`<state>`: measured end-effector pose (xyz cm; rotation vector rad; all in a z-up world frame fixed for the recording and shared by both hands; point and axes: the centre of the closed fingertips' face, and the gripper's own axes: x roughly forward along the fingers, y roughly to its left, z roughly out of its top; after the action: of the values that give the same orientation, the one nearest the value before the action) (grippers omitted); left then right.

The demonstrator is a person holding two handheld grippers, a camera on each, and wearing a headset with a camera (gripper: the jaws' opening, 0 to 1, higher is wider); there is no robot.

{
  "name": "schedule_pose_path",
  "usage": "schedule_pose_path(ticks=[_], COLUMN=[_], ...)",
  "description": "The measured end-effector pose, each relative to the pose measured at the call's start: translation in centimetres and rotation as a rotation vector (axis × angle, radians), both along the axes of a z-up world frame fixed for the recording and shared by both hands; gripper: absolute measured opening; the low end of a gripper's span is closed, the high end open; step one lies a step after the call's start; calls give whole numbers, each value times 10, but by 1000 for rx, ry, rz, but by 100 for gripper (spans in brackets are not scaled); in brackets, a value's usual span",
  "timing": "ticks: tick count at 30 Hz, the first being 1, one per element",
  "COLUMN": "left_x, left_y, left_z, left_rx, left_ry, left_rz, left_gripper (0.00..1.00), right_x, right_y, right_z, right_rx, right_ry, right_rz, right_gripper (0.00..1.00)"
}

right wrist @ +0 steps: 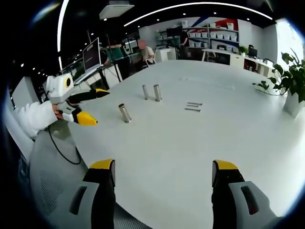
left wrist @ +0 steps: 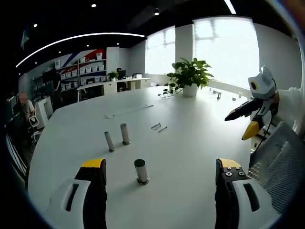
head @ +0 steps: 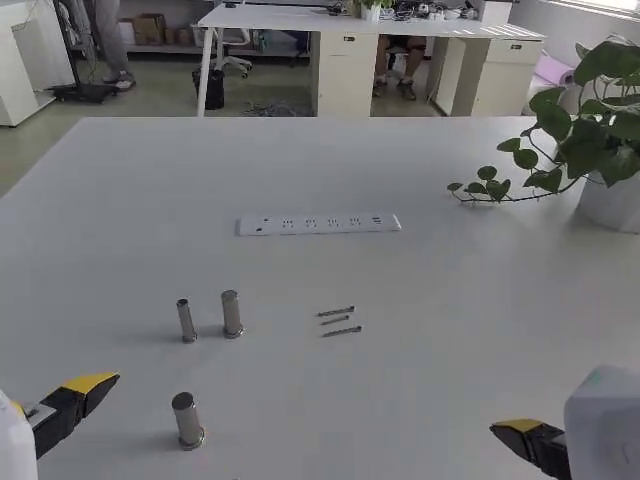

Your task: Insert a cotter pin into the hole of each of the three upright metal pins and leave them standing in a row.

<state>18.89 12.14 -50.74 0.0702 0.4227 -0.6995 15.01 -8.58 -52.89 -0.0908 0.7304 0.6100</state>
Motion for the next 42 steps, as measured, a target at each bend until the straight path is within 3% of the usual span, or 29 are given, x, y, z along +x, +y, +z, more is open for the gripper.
schedule_pose_path(ticks=[5,7,9,19,26,29,34,42], left_x=[-15,-17,-20,-22,-25,-27,-29,-32], left_y=[8,13,16,25,30,33,35,38], left_z=[0,-1,-6,-6,-6,-12,-10,-2], left_rx=[-12,-25,-51,-50,-42,-43,-15,-33], left_ry=[30,15,53,49,54,70,53,34], left_rz=[-4,21,37,69,85,92,101,131], left_gripper=[99,100,100,99,99,99,99,99], right_x=[2,3,5,14,33,47,74,93], right_y=[4,7,11,18,17,18,16,22], right_z=[0,2,3,8,21,34,52,53], right_rx=[-9,-12,-16,-49,-55,-89,-138,-153], right_ry=[2,2,-2,-16,-33,-65,-110,-62], right_rz=[16,28,40,119,148,190,220,304], right_gripper=[81,81,81,80,79,79,79,77])
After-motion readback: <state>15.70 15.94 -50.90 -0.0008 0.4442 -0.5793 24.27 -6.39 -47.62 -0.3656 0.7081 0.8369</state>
